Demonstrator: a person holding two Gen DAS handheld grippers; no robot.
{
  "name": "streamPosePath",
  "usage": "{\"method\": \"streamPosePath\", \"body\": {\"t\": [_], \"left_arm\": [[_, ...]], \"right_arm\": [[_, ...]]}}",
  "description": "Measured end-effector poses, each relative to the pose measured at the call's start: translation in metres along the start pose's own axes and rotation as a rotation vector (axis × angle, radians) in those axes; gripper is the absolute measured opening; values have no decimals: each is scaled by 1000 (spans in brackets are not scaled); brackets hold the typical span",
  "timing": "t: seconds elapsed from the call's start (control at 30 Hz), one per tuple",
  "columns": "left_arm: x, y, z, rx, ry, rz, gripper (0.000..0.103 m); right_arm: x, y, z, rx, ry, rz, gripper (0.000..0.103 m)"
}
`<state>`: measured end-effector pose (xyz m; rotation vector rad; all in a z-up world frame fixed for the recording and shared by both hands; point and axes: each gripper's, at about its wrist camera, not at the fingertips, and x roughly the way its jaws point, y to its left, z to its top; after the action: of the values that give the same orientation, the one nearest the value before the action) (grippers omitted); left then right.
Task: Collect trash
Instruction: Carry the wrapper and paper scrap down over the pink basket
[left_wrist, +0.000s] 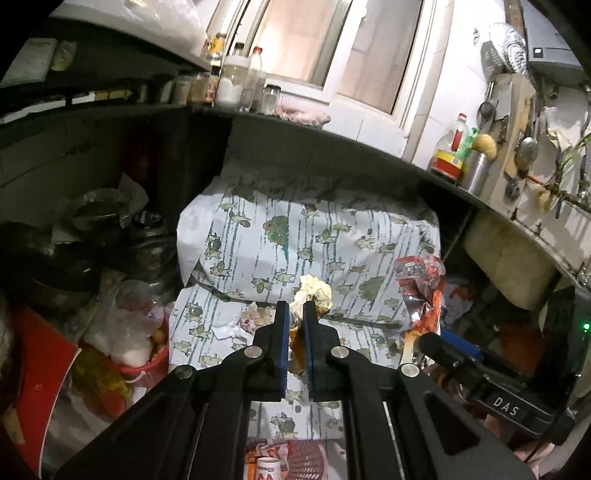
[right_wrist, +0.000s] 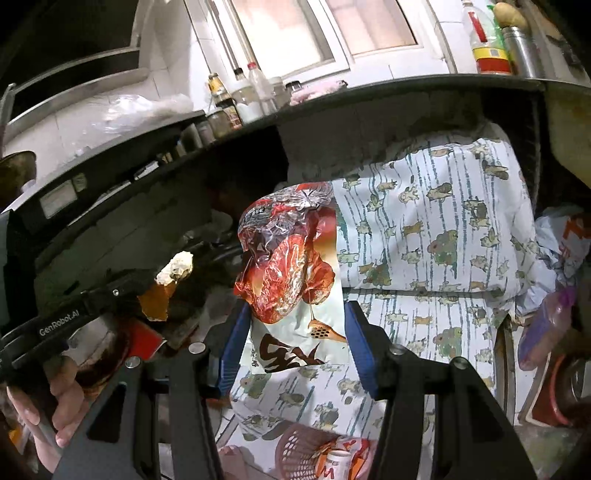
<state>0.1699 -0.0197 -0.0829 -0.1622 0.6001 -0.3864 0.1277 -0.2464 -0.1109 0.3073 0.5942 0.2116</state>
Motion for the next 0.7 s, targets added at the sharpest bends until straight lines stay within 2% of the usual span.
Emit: {"method": "streamPosePath", "body": {"t": [0.1,0.23,0.4,0.5,0.53,0.67,0.7], "left_arm": [[-16,-2,-11,4,-3,-6,8],[-22,0,-33,4,31,4,8],[-7,12,-67,-16,146,33,8],[13,25,-88,-34,225,43,8],[20,30,-96,-41,248,52,8],[51,49,-123,-93,325,62,8],[57,53,-128,-101,341,61,8]], "right_arm": [[-14,9,-14,-22,-13,2,51],[-22,15,-34,-20,1,8,51],[-14,11,-62,-19,60,-3,51],[4,1,-80,-6,144,2,49],[12,-4,-88,5,177,3,41],[45,-18,-116,54,305,10,36],[52,-21,-123,55,332,6,30]]}}
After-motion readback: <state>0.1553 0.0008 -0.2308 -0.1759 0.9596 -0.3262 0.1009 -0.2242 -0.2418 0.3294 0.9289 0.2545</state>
